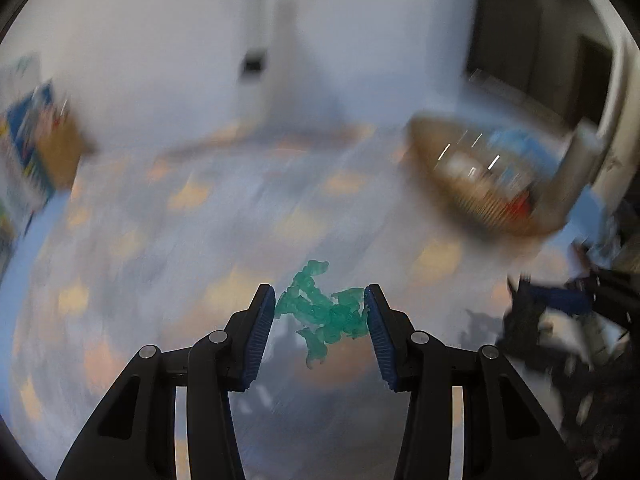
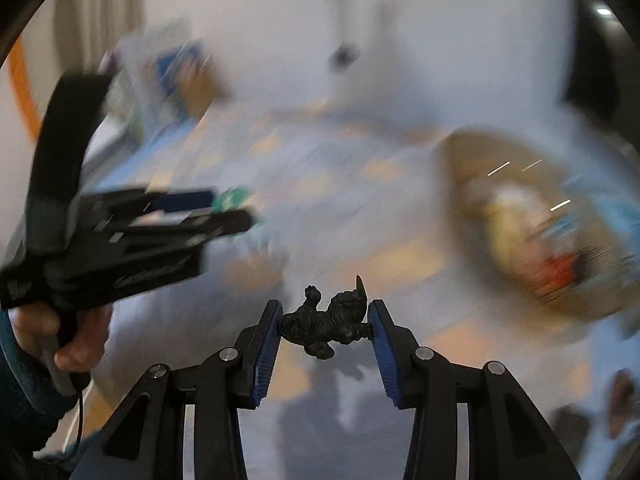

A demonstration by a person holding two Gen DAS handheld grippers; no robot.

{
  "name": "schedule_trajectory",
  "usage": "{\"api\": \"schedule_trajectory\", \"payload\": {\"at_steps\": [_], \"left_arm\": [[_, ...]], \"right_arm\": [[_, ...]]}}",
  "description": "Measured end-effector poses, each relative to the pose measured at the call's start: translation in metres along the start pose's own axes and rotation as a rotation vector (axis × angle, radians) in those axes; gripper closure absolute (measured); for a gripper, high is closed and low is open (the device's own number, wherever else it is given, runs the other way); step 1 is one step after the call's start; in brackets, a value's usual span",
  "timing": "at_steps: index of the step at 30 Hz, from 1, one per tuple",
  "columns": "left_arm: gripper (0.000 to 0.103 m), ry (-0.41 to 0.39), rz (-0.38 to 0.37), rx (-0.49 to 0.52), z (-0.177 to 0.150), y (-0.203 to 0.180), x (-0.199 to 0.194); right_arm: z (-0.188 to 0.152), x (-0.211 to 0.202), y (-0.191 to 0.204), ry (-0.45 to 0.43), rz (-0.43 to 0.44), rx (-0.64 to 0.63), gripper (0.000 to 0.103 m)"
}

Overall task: Organize rigid objects
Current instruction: 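Carry the teal toy and black figurine over the bowl and open both grippers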

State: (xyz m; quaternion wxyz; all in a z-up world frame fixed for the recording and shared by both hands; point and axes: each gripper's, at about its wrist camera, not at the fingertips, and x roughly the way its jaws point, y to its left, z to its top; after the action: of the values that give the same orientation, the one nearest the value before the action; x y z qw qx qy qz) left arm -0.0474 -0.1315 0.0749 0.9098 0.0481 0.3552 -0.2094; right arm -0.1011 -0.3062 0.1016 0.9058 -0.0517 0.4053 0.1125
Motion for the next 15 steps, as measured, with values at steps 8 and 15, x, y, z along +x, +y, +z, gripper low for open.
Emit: {"api": "schedule_trajectory", "payload": {"at_steps": [8, 15], "left_arm": [[0.06, -0.144, -0.156, 0.056, 0.122, -0.076, -0.02], [0.055, -0.046, -0.186, 0.03, 0.123, -0.112, 0.048]], "right_arm": [[0.084, -0.079, -0.113, -0.156, -0.207, 0.1, 0.06], [0.09, -0.047, -0.175, -0.076, -0.223, 0.216, 0.06]]}}
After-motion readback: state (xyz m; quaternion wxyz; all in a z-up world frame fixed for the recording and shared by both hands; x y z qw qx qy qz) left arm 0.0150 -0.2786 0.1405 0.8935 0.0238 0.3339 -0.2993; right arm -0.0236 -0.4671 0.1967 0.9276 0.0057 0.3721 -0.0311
